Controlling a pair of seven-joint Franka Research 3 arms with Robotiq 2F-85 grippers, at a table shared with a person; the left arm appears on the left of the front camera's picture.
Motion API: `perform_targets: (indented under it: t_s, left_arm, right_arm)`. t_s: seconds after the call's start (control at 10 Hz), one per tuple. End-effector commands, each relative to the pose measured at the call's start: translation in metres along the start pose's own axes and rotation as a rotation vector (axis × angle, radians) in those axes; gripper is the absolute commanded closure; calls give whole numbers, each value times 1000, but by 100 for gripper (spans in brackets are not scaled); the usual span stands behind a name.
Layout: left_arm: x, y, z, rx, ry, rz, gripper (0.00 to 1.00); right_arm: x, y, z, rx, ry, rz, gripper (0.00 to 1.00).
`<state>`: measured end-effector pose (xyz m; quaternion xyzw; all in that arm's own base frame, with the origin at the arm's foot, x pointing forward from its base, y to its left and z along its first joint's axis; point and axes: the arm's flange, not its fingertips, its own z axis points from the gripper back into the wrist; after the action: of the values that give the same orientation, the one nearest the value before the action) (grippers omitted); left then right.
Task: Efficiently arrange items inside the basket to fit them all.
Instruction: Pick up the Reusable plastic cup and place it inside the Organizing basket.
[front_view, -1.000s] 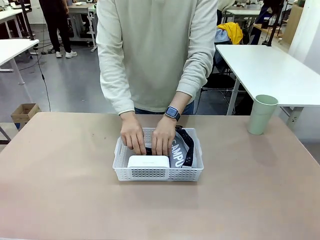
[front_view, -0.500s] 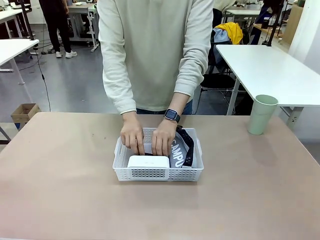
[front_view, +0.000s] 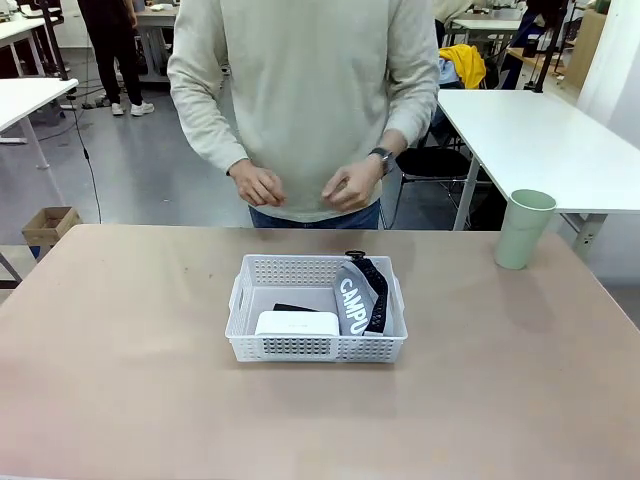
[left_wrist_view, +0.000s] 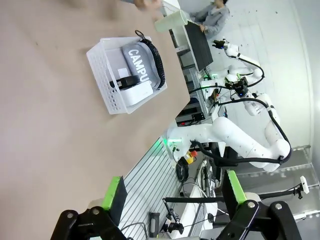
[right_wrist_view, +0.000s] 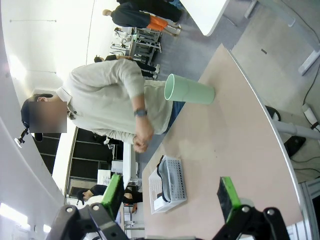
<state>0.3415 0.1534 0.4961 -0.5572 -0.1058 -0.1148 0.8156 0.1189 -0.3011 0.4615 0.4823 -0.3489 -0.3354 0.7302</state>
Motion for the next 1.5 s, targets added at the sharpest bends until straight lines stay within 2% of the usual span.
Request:
perform_targets:
  t_s: [0.0,0.1,0.2,0.3,0.4,0.5,0.6,0.7,0.8,0.9,1.0,1.1,1.2,1.4]
  left_arm:
    - [-3,0,1,-7,6,-2,0]
    - [-3,0,1,-7,6,-2,0]
    - [-3,0,1,-7,6,-2,0]
    - [-3,0,1,-7,6,-2,0]
    - [-3,0,1,-7,6,-2,0]
    - [-3,0,1,-7,6,-2,0]
    - [-3,0,1,-7,6,-2,0]
    - [-3,0,1,-7,6,-2,0]
    - [-3,0,1,-7,6,-2,0]
    - [-3,0,1,-7,6,-2,0]
    - [-3,0,1,-7,6,-2,0]
    - [-3,0,1,-7,6,-2,0]
    - [-3,0,1,-7,6,-2,0]
    - [-3,0,1,-7,6,-2,0]
  right_arm:
    - [0,0,0,0,0,0,0]
    - [8,12,-61,-48,208,280,0]
    - [18,11,-113,-60,270,543,0]
    - [24,4,-150,-84,253,773,0]
    - [19,-9,-183,-135,295,1016,0]
    - [5,-18,-201,-178,294,1140,0]
    - [0,-15,-193,-228,314,1075,0]
    - [20,16,-187,-176,369,713,0]
    - [20,16,-187,-176,369,713,0]
    - [24,6,-205,-216,403,881,0]
    - [25,-7,-240,-87,621,995,0]
    - [17,-27,-275,175,846,997,0]
    - [17,-42,-293,282,864,1030,0]
    - [20,-62,-313,283,865,1073,0]
